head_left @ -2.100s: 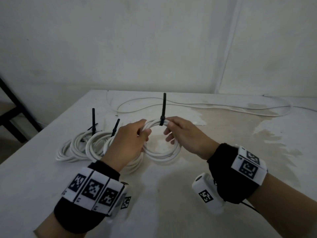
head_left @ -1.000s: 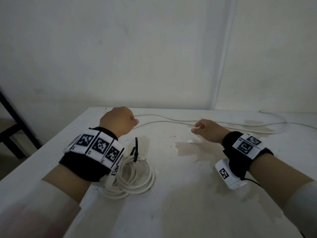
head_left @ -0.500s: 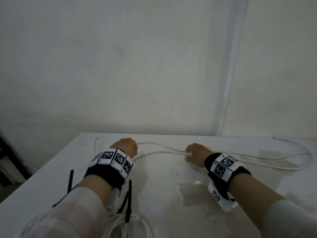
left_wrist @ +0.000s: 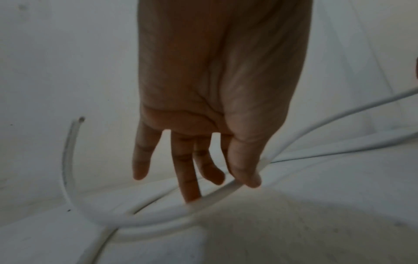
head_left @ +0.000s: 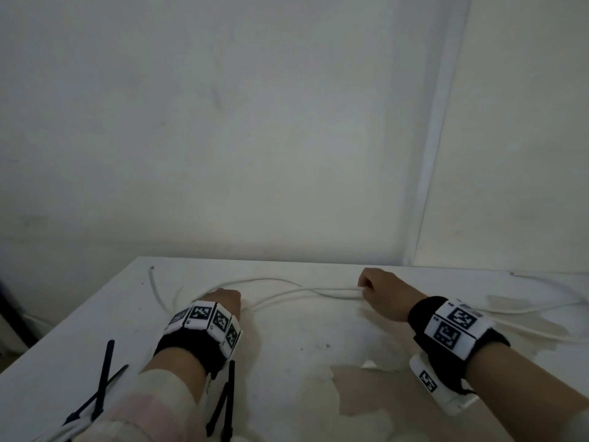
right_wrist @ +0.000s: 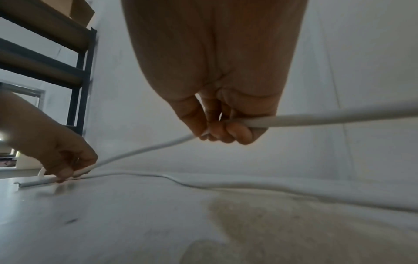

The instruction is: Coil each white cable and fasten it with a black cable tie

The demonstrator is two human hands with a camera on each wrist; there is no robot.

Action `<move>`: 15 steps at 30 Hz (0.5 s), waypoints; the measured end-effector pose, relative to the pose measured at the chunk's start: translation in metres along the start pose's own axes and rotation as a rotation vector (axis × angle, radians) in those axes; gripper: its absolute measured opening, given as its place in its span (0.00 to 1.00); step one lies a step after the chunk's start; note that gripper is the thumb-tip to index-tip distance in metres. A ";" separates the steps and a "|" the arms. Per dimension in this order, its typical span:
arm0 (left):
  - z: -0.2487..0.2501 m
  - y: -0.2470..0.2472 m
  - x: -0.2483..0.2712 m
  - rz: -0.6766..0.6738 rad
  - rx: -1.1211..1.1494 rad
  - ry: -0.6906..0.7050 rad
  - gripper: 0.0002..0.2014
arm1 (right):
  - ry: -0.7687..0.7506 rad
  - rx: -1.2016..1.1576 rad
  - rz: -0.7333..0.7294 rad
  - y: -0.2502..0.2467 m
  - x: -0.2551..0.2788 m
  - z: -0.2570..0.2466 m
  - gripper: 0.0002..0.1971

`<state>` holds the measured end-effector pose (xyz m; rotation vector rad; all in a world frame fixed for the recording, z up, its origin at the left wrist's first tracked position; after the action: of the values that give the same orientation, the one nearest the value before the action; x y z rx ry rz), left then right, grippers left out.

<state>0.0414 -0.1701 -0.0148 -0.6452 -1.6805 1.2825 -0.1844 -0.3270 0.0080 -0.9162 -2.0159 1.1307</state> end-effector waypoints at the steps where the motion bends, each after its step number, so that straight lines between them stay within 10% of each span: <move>1: 0.002 -0.002 -0.001 0.028 0.040 0.038 0.17 | -0.034 -0.036 0.026 -0.006 0.005 0.000 0.03; 5: 0.002 -0.025 0.015 0.226 0.193 0.061 0.03 | -0.155 -0.051 0.148 -0.028 0.026 0.002 0.09; 15: 0.018 -0.062 0.070 0.481 0.223 0.225 0.09 | -0.231 0.168 0.374 -0.085 0.072 0.025 0.09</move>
<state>0.0003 -0.1409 0.0665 -1.0546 -1.2145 1.6345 -0.2658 -0.3118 0.0872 -1.1491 -1.9353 1.6502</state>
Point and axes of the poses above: each hand's wrist, its own x-axis away from the middle knuckle, its own y-axis out of the palm, z = x × y, the point moved 5 cm from there along -x, towards the middle knuckle, and after that the axes turned 15 degrees about y, right-handed, at the moved point
